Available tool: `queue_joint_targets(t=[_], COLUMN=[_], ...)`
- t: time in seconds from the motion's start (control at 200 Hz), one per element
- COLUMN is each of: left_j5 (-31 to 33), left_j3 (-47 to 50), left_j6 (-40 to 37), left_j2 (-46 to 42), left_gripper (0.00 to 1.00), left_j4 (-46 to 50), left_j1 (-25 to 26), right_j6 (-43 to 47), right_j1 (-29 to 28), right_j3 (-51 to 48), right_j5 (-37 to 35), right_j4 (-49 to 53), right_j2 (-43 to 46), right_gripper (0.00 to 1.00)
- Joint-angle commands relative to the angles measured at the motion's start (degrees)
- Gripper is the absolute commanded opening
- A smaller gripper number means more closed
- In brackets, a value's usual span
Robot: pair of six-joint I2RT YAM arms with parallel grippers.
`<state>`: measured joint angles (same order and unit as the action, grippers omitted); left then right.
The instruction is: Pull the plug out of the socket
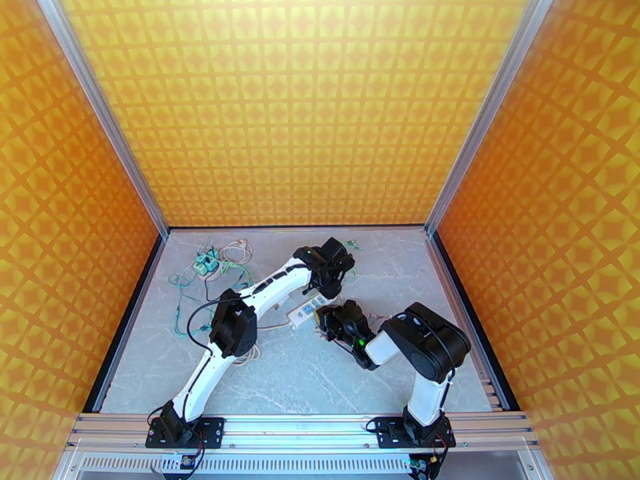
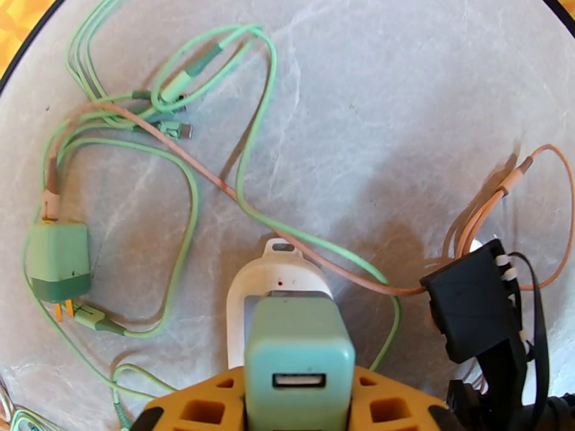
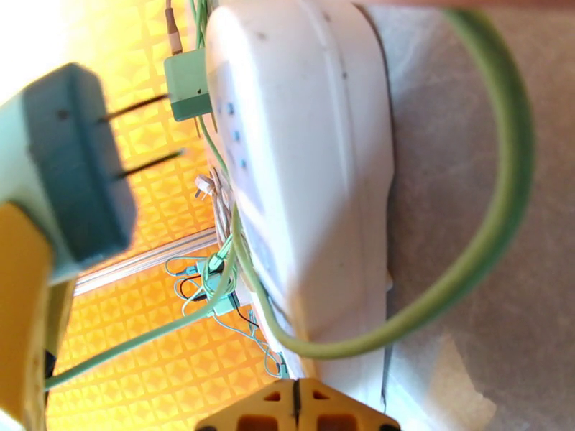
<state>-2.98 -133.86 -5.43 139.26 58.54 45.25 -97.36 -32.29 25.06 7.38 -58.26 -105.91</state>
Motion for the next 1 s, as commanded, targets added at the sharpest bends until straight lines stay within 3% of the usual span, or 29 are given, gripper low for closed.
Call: queue_joint_targets(t=[0.0,0.225,0.53,0.805,0.995], left_j5=[-1.0,-1.1,-1.1,-1.1,-1.1], left_j3=[-2.0,-1.0,5.3,4.0,2.9], left_j6=[-0.6,2.7,4.9,7.4,7.5], left_j2=[-2.7,-7.4,-12.9,-8.8,-4.3], left_gripper=[0.29,0.28,0.29,0.29,0.30], left_j4=[2.0,0.5,-4.1,-9.4,-15.7], left_j1=[-1.1,-5.3,-13.3,-19.5,-21.2], right_j6=[-1.4,3.8,20.1,37.0,42.9], right_j1=[-0.3,-0.1,0.8,3.3,6.4], right_j3=[-2.1,1.0,10.7,22.6,26.3], right_j5=[-1.7,0.3,-0.3,-2.7,-6.1], right_j4=[12.0,12.9,36.1,58.8,68.2], right_j2=[-3.9,-1.3,11.7,21.4,26.9], right_gripper=[0.00,0.00,0.00,0.20,0.32])
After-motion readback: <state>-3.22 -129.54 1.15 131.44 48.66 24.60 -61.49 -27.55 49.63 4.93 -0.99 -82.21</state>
